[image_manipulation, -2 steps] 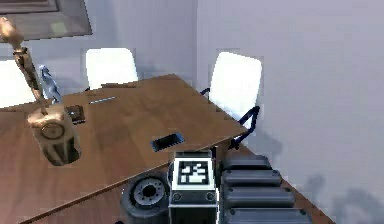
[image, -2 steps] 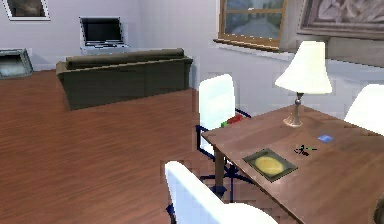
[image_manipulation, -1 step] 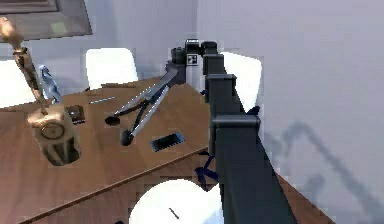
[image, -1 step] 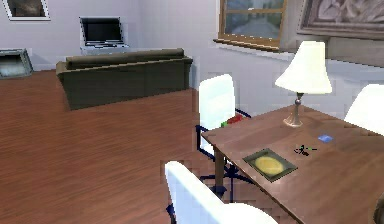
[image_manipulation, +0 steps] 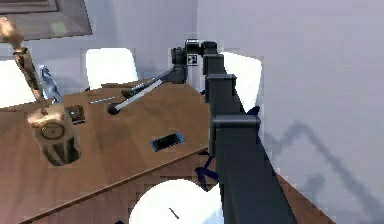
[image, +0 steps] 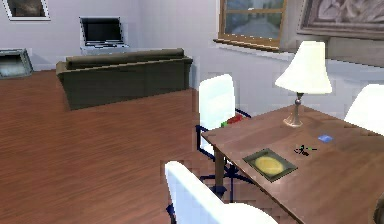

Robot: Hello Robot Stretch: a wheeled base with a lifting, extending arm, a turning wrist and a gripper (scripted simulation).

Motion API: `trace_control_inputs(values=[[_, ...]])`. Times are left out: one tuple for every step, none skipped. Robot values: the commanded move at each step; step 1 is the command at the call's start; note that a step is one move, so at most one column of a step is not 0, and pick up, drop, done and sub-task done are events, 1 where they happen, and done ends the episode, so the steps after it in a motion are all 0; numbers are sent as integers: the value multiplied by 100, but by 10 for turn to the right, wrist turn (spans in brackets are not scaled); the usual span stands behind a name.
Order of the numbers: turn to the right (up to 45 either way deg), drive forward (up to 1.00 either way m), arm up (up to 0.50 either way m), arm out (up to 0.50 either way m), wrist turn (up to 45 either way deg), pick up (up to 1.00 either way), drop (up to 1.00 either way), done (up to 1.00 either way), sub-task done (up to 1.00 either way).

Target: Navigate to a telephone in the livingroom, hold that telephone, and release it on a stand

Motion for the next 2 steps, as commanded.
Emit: trace_control_inputs(values=[[0, 0, 0, 0, 390, 0, 0, 0, 0], [0, 0, -32, 0, 0, 0, 0, 0, 0]])
